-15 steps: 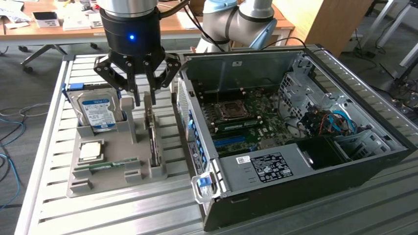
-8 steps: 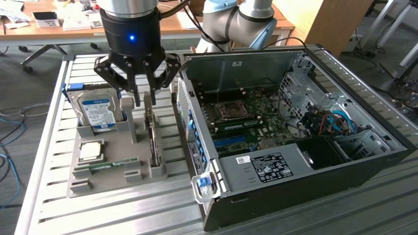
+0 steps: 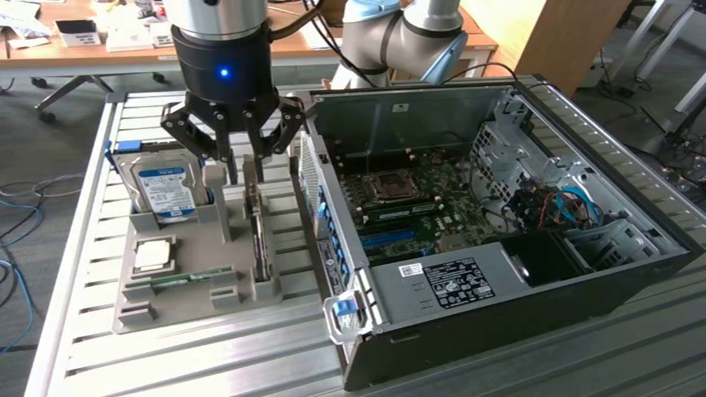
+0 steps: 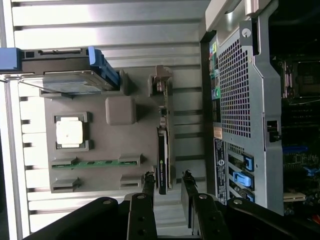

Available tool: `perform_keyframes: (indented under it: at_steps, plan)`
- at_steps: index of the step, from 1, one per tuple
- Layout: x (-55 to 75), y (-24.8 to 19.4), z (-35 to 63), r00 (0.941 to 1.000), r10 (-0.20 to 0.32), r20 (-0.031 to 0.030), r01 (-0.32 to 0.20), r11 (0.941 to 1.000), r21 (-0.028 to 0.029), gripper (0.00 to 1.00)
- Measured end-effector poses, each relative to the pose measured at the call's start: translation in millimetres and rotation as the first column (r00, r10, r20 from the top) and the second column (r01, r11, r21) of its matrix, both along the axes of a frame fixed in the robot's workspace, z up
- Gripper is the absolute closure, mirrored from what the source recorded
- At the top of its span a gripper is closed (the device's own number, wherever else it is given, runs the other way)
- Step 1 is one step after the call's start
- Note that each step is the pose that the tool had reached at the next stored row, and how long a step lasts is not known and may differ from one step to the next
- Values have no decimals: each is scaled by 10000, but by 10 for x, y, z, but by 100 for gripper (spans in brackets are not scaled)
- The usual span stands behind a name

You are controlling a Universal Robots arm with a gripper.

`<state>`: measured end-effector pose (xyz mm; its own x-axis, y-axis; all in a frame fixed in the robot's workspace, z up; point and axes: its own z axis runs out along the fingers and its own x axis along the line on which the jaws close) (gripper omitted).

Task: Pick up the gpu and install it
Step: 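Pick up the gpu and move the gpu toward the slot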

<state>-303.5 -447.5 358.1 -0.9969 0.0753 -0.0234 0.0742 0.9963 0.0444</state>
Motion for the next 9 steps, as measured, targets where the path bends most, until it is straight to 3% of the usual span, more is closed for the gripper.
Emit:
perform_keyframes:
  at_steps: [9]
  plan:
    - [0,0,-16,10000,0,2,0,10000,1,64]
